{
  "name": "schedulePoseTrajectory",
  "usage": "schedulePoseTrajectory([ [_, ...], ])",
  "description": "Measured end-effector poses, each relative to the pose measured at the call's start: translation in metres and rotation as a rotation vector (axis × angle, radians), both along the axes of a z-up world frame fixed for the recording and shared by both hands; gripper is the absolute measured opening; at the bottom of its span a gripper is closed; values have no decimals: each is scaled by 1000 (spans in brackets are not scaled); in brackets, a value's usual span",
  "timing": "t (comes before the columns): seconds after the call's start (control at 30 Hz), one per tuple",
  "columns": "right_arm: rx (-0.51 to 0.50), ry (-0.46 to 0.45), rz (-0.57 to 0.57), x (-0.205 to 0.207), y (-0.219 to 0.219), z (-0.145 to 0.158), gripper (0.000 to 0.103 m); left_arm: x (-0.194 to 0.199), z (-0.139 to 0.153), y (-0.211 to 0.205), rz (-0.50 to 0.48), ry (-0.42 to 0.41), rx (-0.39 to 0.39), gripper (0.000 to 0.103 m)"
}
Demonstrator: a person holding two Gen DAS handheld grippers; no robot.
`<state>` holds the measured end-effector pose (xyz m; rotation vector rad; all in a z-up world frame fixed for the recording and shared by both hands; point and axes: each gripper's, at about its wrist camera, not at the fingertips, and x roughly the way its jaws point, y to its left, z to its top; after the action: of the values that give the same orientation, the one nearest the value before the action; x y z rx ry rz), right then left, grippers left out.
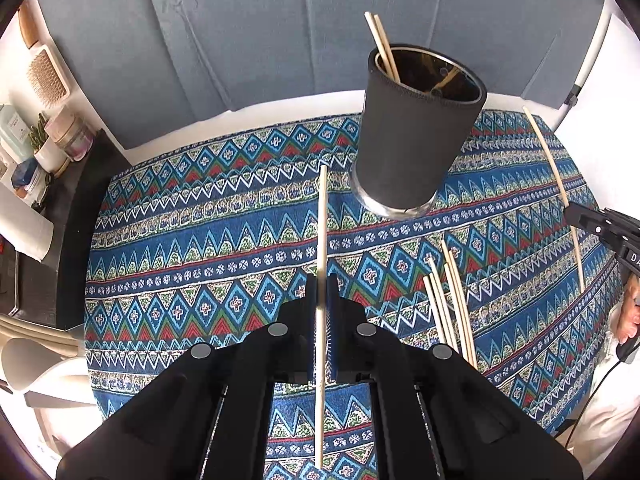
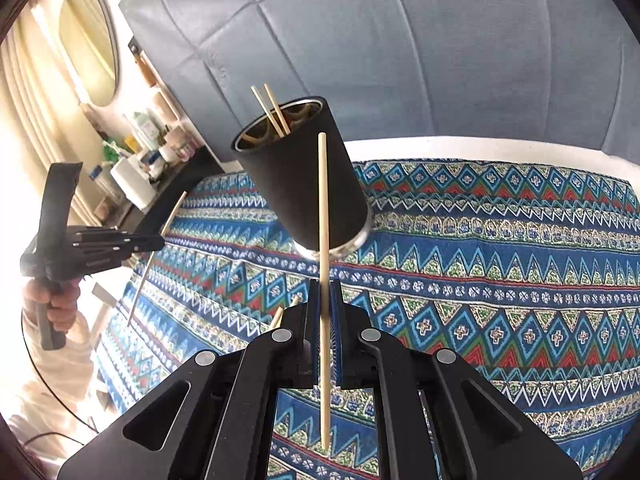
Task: Organize utensils
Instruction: 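Lift both held sticks and carry them over the black holder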
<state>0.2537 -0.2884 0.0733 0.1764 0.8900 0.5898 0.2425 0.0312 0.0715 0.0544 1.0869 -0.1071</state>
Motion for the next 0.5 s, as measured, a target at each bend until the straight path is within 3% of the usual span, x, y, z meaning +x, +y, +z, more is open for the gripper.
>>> schedulePoseTrajectory([
  [0.17,106,-29,14,9,8,15,5,5,15,-20,-29,-86,55,5],
  [0.5,193,-70,44,37,30,31,5,32,52,-43,-94,-243,-16,5],
])
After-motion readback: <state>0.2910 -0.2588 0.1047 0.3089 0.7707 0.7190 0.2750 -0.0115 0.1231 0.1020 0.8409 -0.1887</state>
